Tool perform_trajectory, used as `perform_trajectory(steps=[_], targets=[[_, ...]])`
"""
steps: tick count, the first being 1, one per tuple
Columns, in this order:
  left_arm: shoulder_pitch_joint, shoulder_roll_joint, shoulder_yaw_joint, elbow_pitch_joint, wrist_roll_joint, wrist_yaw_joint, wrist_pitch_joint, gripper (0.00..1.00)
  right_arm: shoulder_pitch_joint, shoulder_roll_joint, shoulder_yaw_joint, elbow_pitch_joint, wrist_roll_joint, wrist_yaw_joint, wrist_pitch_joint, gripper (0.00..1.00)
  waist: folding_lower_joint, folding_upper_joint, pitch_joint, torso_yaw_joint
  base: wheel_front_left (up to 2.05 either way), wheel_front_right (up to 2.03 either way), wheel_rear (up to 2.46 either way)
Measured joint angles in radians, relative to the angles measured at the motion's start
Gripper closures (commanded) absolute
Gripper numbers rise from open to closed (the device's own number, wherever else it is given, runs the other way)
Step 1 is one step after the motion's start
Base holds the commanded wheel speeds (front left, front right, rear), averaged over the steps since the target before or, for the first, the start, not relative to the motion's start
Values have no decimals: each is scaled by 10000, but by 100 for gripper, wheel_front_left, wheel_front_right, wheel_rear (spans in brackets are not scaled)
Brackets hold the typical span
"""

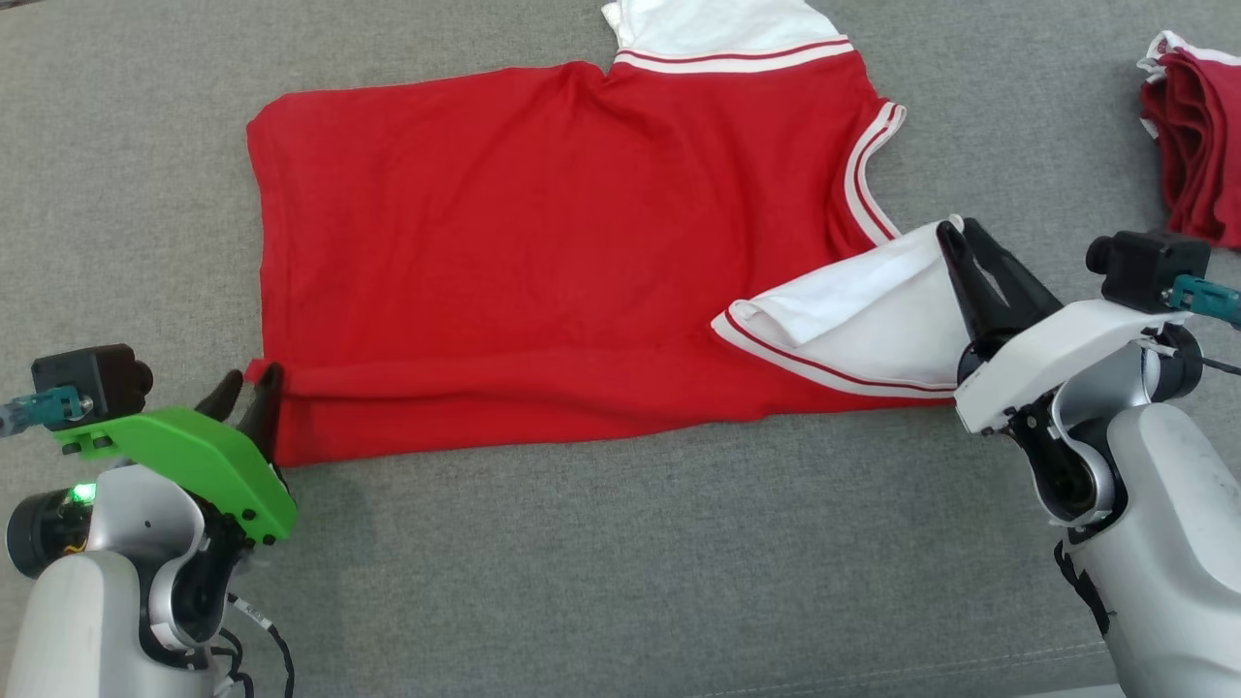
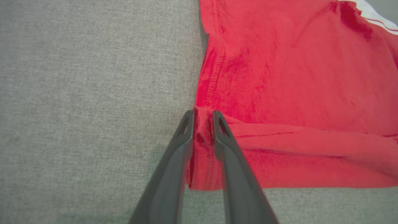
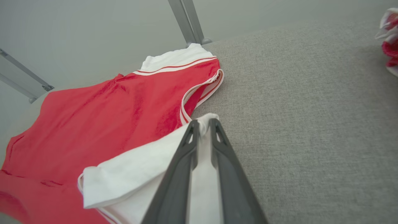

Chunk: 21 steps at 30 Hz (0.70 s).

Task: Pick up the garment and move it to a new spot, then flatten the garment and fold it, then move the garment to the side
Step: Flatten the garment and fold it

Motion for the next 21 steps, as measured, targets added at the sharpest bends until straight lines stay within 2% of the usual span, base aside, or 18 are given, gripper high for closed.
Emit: perform_trajectory(steps=[5, 9, 15, 21], targets=[[-171, -174, -94, 387, 514, -194, -1684, 0, -118, -100, 510, 445, -397, -2, -1960, 0, 0, 0, 16, 17, 0, 0, 0], [-54, -318, -98, 451, 1237, -42, -3540, 0, 120, -161, 504, 412, -1175, -2, -3129, 0, 0, 0, -155, -39, 0, 0, 0], [691, -570, -180, 113, 2192, 359, -5797, 0, 1209, 23, -240, -734, -2123, -2, -3450, 0, 0, 0, -570, -132, 0, 0, 0], [1409, -629, -330, -272, 2568, 518, -6884, 0, 2594, 479, -765, -1929, -2734, 0, -3482, 0, 0, 0, -1033, -222, 0, 0, 0]])
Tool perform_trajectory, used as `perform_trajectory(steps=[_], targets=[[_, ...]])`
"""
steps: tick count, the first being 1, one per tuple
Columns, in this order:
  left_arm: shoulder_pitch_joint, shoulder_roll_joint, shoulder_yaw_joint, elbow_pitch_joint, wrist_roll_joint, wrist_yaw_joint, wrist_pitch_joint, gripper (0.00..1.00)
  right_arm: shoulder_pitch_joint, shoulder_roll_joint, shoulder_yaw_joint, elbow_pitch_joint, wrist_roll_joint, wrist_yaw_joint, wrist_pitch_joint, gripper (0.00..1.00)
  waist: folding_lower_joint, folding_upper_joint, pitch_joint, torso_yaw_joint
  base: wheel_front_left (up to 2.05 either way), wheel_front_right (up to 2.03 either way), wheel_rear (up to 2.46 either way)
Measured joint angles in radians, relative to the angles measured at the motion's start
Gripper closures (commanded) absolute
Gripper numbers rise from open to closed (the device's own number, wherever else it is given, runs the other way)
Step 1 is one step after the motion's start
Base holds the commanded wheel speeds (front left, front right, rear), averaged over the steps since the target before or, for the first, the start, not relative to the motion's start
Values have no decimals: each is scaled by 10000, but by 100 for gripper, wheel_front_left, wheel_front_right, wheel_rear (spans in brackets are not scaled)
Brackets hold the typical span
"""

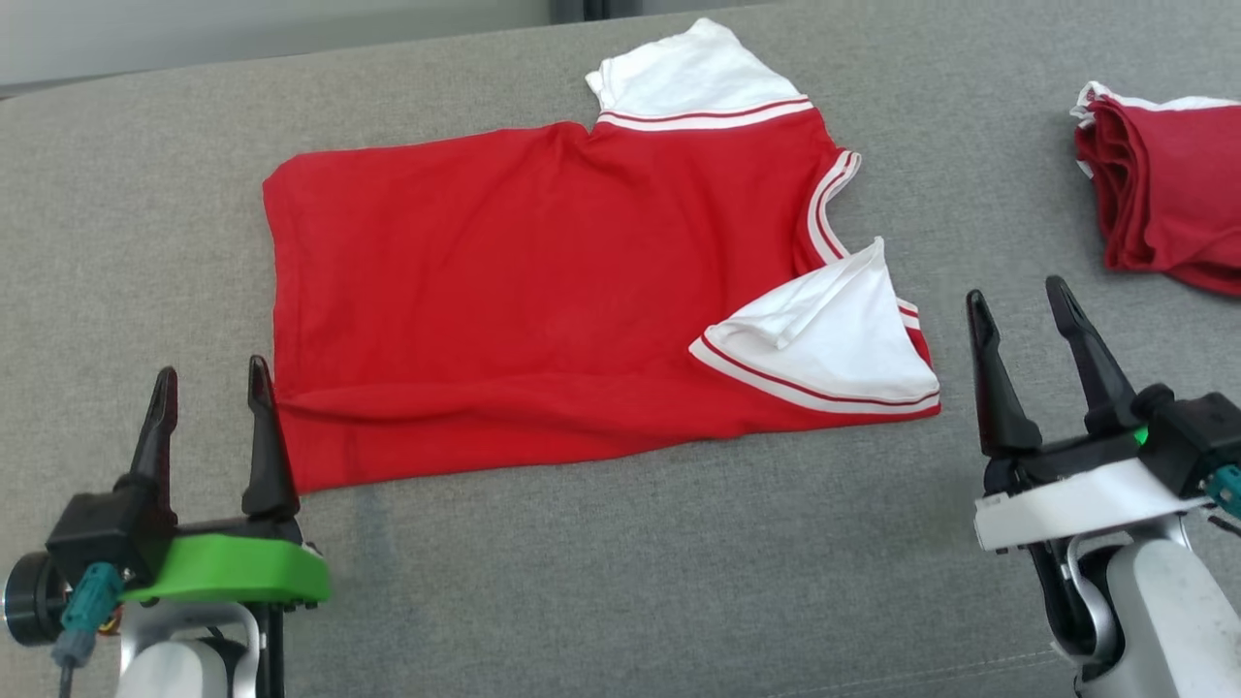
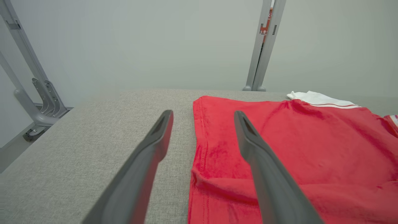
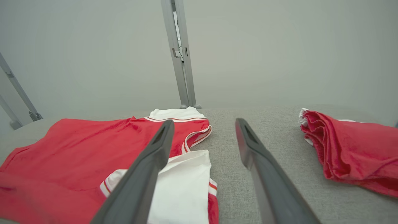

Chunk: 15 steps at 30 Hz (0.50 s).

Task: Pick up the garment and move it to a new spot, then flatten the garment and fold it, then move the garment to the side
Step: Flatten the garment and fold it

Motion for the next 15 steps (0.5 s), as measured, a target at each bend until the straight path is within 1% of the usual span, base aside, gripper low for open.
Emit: perform_trajectory(steps=[2, 6, 13, 15], targets=[[338, -63, -98, -221, 174, 105, -98, 0, 439, 171, -111, -301, -146, 0, 25, 0, 0, 0, -164, -33, 0, 0, 0], [795, -46, -155, -288, 228, 155, -67, 0, 1037, 393, -245, -754, -326, 0, 219, 0, 0, 0, -426, -84, 0, 0, 0], [1047, 25, -265, -244, 215, 163, 194, 0, 1408, 545, -414, -1127, -403, 0, 495, 0, 0, 0, -657, -183, 0, 0, 0], [1031, 44, -284, -52, 136, 104, 286, 0, 1419, 562, -414, -1131, -403, 0, 591, 0, 0, -1, -631, -188, 0, 0, 0]])
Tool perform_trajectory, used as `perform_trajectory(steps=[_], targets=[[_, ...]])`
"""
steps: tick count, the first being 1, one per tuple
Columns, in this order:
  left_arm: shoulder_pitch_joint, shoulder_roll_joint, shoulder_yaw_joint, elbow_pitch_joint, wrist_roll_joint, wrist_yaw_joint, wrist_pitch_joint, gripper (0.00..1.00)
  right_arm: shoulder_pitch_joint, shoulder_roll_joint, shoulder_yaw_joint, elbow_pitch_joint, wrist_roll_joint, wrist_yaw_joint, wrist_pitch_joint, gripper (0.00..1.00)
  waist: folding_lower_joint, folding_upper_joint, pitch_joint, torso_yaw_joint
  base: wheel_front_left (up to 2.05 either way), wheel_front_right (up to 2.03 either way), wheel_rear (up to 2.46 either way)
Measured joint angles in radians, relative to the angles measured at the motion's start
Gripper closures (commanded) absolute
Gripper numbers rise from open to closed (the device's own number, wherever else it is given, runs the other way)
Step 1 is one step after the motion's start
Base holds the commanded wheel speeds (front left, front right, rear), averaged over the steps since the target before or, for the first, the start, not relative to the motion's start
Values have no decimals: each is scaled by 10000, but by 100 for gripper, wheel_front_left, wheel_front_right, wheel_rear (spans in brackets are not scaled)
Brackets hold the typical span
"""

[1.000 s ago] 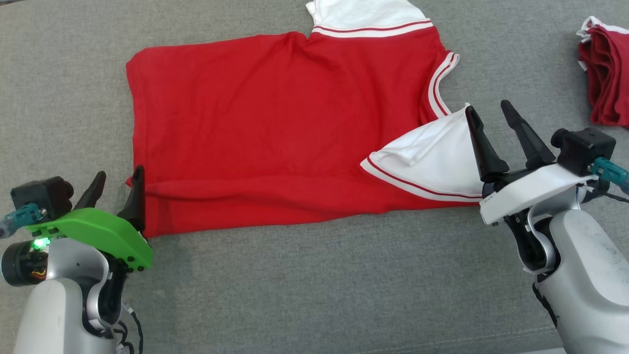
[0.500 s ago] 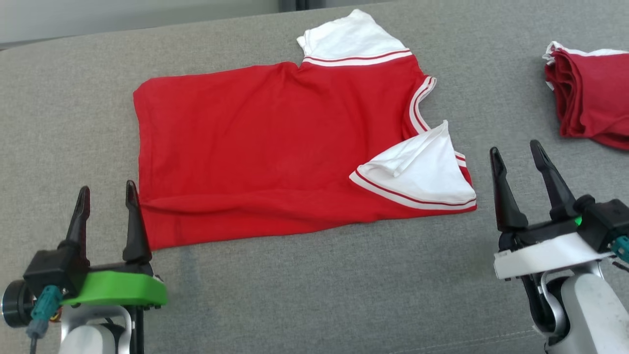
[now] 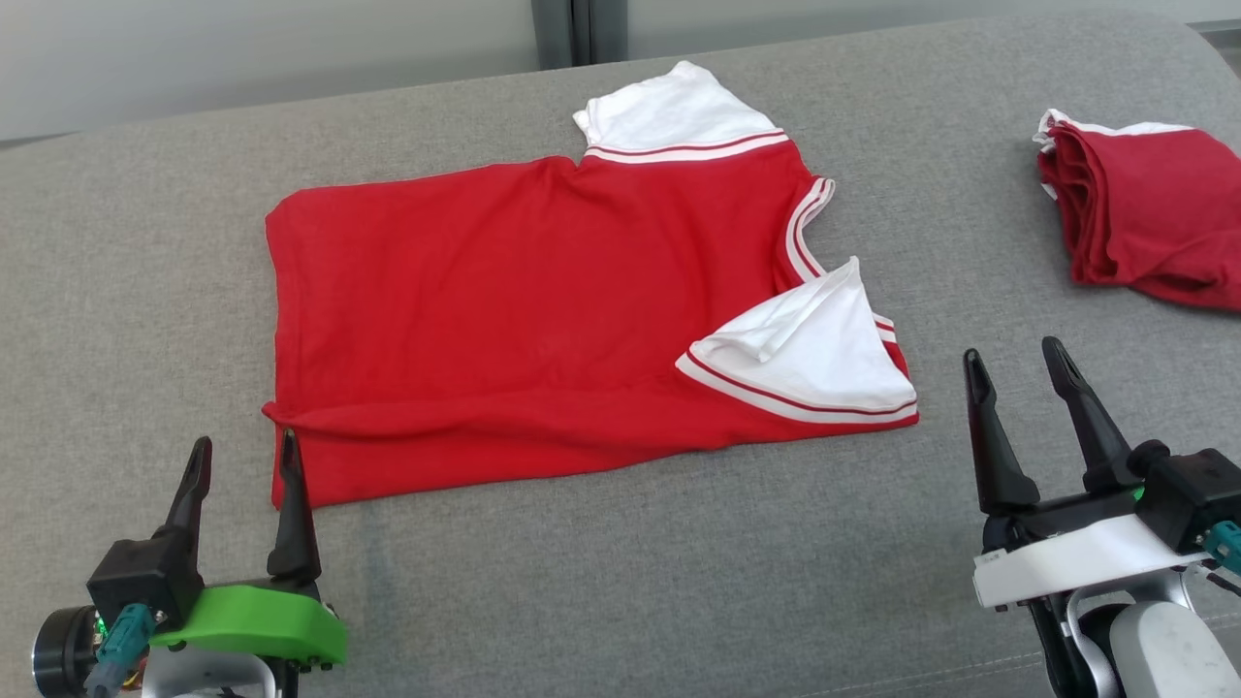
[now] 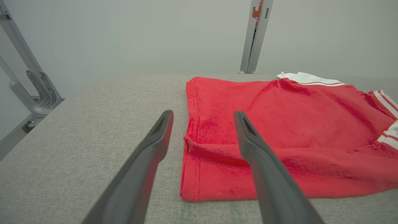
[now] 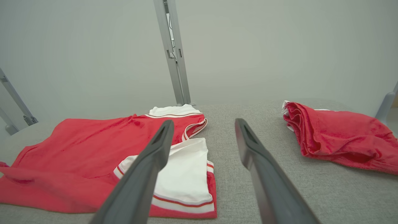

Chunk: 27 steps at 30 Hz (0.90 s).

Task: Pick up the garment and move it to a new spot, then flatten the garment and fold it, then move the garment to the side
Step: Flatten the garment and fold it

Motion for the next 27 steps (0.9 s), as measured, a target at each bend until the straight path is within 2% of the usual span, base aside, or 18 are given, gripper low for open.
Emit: perform_trajectory(steps=[8, 14, 19, 21, 22, 23, 24, 25, 27], targets=[[-463, -31, -132, 1584, -533, -385, 297, 0, -325, -155, 416, 1331, 117, 0, 278, 0, 0, 0, 385, 3, 0, 0, 0], [-1240, -29, -65, 3216, -1016, -717, 527, 0, -1385, -186, 867, 3290, 456, 0, 105, 0, 0, 0, 840, 40, 0, 0, 0], [-1858, -56, -21, 4029, -1421, -968, 809, 0, -2332, -161, 1229, 4738, 738, 0, -27, 0, 0, 0, 1157, 83, 0, 0, 0], [-2105, -121, 8, 4299, -1870, -1256, 1074, 0, -2664, -182, 1392, 5262, 974, 0, -31, 0, 0, 0, 1261, 116, 0, 0, 0], [-2178, -105, -2, 4358, -1952, -1325, 1108, 23, -2767, -186, 1442, 5455, 1060, 0, -52, 0, 0, 0, 1297, 130, 0, 0, 0], [-2247, -50, -69, 4439, -1952, -1381, 1154, 63, -2908, -205, 1557, 5691, 1185, 0, -69, 26, 0, 1, 1336, 147, 0, 0, 0], [-2312, -21, -94, 4514, -2079, -1471, 1231, 100, -3027, -228, 1647, 5848, 1327, 0, -92, 60, 0, 1, 1367, 161, 0, 0, 0], [-2351, 13, -144, 4554, -2142, -1519, 1231, 100, -3124, -247, 1710, 5950, 1415, 0, -121, 100, 0, 0, 1383, 175, 0, 0, 0], [-2383, 113, -176, 4594, -2209, -1549, 1225, 100, -3262, -286, 1829, 6126, 1728, 0, -211, 100, 0, 1, 1391, 199, 0, 0, 0]])
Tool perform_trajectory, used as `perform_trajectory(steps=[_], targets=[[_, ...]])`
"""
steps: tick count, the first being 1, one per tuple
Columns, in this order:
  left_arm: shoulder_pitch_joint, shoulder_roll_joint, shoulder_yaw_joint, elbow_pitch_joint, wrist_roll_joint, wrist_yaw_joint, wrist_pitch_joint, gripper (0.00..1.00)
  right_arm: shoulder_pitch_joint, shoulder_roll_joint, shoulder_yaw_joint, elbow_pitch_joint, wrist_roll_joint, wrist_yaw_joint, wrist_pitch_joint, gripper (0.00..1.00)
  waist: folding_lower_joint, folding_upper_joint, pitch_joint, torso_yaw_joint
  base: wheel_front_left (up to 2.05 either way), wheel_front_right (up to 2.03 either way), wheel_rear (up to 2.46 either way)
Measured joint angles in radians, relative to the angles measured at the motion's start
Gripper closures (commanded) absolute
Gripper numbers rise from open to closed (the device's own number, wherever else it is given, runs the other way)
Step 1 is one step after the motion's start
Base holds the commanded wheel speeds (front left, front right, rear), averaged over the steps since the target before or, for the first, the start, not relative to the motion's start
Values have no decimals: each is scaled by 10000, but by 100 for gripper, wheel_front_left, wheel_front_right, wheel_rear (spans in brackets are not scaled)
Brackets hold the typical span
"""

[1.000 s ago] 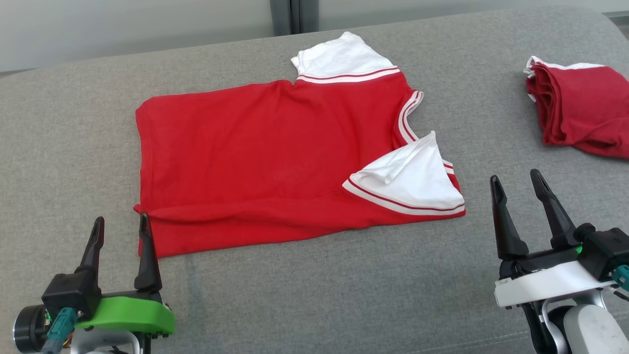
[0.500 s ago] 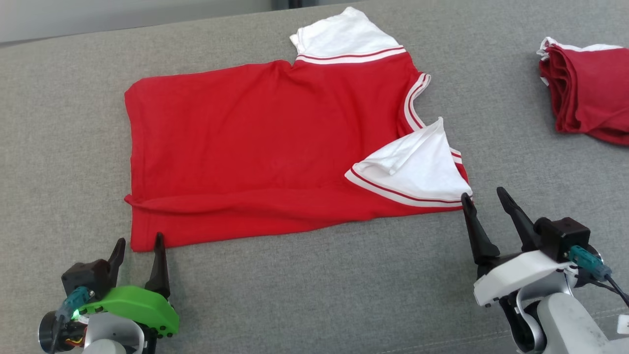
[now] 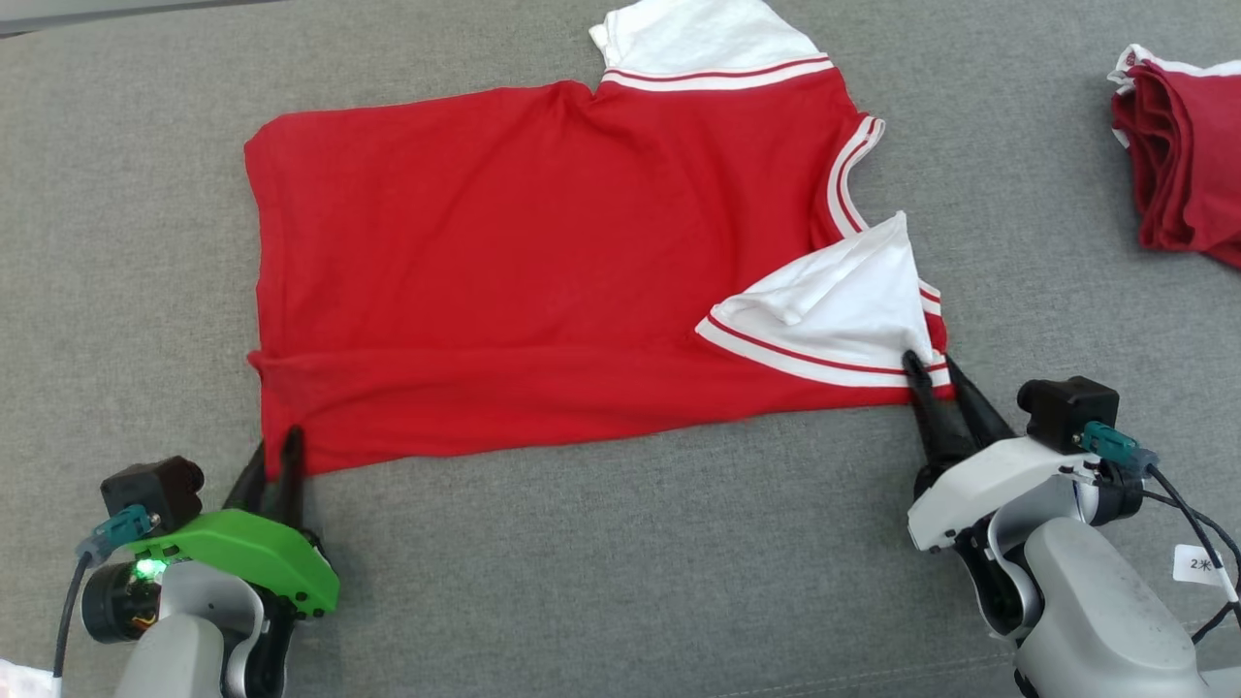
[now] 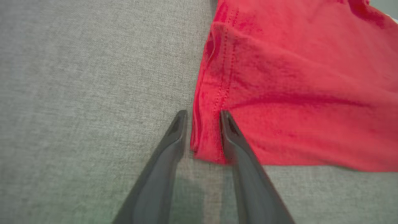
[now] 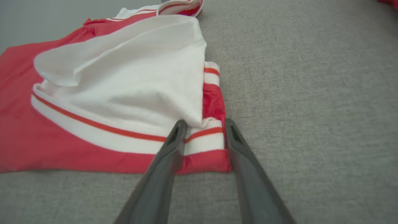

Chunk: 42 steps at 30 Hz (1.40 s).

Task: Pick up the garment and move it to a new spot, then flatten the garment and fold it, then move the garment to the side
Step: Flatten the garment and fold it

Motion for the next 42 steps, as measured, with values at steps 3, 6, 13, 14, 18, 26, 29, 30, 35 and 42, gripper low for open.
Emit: perform_trajectory(steps=[3, 6, 13, 14, 18, 26, 29, 30, 35, 42], targets=[[43, 44, -119, -84, 8, -59, -86, 100, 12, -56, 136, 50, 336, 4, -98, 100, 0, 0, -61, 18, 0, 0, 0], [338, 138, -194, -397, 48, -59, -81, 100, 257, -123, 105, -90, 621, 6, -199, 100, 0, 0, -188, 39, 0, 0, 0], [1439, 393, -341, -1820, 159, 222, 558, 100, 1645, -180, -286, -1034, 836, 4, -276, 100, 0, 0, -612, 51, 0, 0, 0], [1639, 449, -353, -2048, 176, 270, 725, 100, 1908, -151, -380, -1208, 832, 6, -290, 100, 0, 0, -683, 45, 0, 0, 0], [2308, 648, -307, -2777, 81, 447, 1350, 100, 2925, 88, -732, -1854, 727, 6, -190, 100, 0, 0, -929, -3, 0, 0, 0], [3572, 869, -301, -3896, -407, 642, 2483, 0, 4315, 431, -1185, -3081, 366, 4, 516, 39, 0, 0, -1332, -211, 0, 0, 0], [3611, 771, -295, -3916, -410, 721, 2238, 0, 4289, 366, -1325, -3419, -25, 2, 537, 0, 0, 0, -1418, -258, 0, 0, 0], [3603, 681, -240, -3962, -297, 865, 1910, 0, 4258, 332, -1365, -3572, -192, 0, 502, 0, 0, 0, -1443, -270, 0, 0, 0], [3498, 242, -228, -4405, 508, 1388, 207, 0, 3763, 253, -1693, -4683, -959, 2, 326, 0, 0, -1, -1560, -271, 0, 0, 0], [2903, 111, -410, -5267, 1469, 1885, -1055, 0, 3272, 205, -1802, -6420, -1505, 0, 949, 0, 0, 0, -1796, -190, 0, 0, 0]])
